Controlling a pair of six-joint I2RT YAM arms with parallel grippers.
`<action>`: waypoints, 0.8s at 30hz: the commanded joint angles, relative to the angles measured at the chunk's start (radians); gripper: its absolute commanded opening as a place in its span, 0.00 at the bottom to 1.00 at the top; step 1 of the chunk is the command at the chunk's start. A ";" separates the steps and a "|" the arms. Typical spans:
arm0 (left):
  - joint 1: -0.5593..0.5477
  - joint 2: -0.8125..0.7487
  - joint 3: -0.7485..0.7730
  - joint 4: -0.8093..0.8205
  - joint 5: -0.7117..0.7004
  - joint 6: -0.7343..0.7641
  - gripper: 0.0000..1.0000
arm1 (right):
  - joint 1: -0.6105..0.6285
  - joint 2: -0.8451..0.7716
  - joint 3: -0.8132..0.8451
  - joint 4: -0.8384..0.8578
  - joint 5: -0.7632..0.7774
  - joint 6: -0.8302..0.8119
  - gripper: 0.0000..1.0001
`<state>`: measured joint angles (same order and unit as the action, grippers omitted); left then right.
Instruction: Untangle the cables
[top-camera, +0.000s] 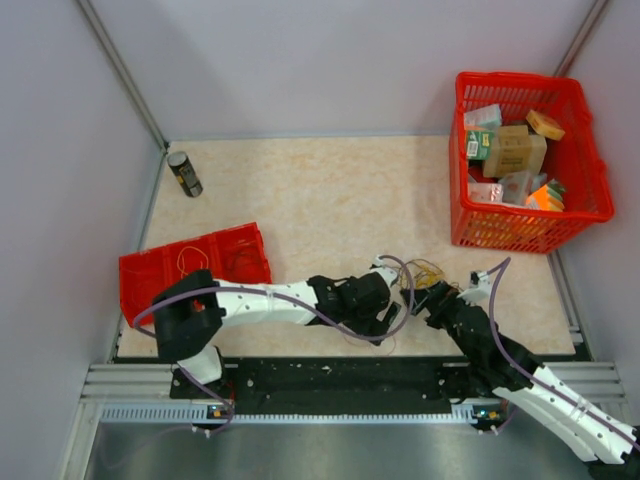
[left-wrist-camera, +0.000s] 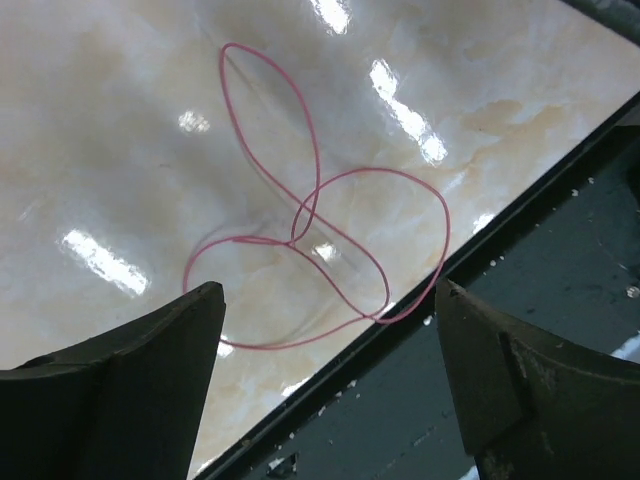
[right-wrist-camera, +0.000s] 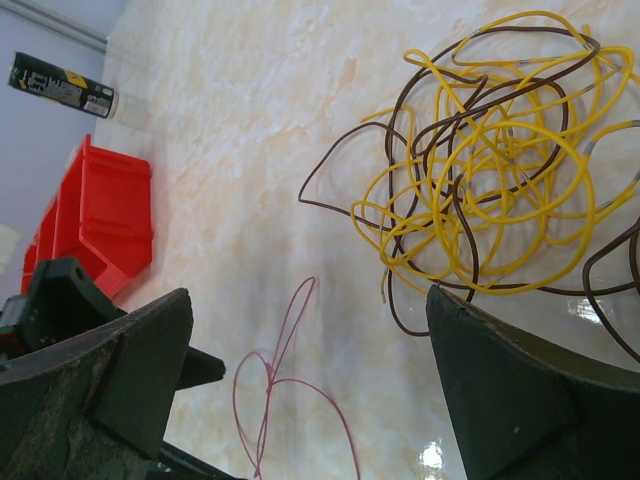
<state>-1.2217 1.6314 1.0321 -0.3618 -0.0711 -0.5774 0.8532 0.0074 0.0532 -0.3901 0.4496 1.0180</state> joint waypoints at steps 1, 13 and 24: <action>-0.018 0.100 0.092 -0.028 -0.082 0.022 0.87 | -0.006 -0.103 -0.007 0.016 0.017 0.001 0.99; -0.042 0.157 0.095 -0.097 -0.178 -0.002 0.00 | -0.005 -0.103 -0.016 0.019 0.018 0.007 0.99; 0.131 -0.321 0.025 -0.388 -0.706 -0.085 0.00 | -0.005 -0.103 -0.018 0.020 0.014 0.007 0.99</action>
<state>-1.1992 1.5017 1.0676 -0.5957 -0.5194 -0.5873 0.8528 0.0074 0.0532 -0.3897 0.4515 1.0180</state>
